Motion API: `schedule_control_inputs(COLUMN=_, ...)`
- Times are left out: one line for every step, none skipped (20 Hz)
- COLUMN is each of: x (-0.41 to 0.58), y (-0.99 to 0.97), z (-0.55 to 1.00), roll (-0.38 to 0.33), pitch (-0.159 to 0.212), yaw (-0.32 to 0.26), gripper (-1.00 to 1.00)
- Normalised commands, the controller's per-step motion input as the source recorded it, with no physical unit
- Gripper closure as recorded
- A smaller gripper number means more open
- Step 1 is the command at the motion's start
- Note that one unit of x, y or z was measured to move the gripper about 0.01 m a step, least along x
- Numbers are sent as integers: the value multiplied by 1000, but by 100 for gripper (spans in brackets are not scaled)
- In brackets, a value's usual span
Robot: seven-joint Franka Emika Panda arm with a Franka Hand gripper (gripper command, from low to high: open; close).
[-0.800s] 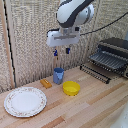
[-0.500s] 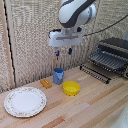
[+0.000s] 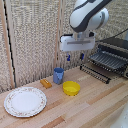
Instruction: Please reach out your grabber to the yellow dish. Tenderly grip the yellow dish using your grabber. Set the yellow dish on the baking sheet. Posit your grabber on the rim of the baking sheet carrying the yellow dish. Mindfully slide the baking sheet with the yellow dish into the oven. Let go of your grabber's hold on the baking sheet's edge when it is entirely in the oven.
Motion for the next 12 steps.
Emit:
schedule_control_inputs(x=-149, y=-203, z=-363, roll=-26, pitch=0, yaw=0, gripper=-100)
schedule_control_inputs(x=-91, y=-246, z=-400, roll=-23, pitch=0, yaw=10, gripper=-100)
schedule_control_inputs(x=-69, y=-240, z=-420, roll=-27, pitch=0, yaw=22, gripper=-100)
schedule_control_inputs(x=-20, y=-214, z=-440, roll=-45, pitch=0, yaw=29, gripper=-100)
schedule_control_inputs(x=0, y=-217, z=-454, roll=-63, pitch=0, yaw=31, gripper=-100)
schedule_control_inputs(x=0, y=-271, z=-483, roll=-60, pitch=0, yaw=37, gripper=-100)
schedule_control_inputs(x=0, y=-283, z=-506, roll=-65, pitch=1, yaw=37, gripper=-100)
schedule_control_inputs(x=0, y=-329, z=-526, roll=-61, pitch=8, yaw=41, gripper=-100)
schedule_control_inputs(x=0, y=-331, z=-531, roll=-63, pitch=13, yaw=44, gripper=-100)
schedule_control_inputs(x=0, y=-317, z=-534, roll=-71, pitch=19, yaw=44, gripper=-100)
schedule_control_inputs(x=-14, y=-303, z=-531, roll=-75, pitch=20, yaw=39, gripper=-100)
schedule_control_inputs(x=-37, y=-317, z=-494, roll=-72, pitch=33, yaw=43, gripper=-100)
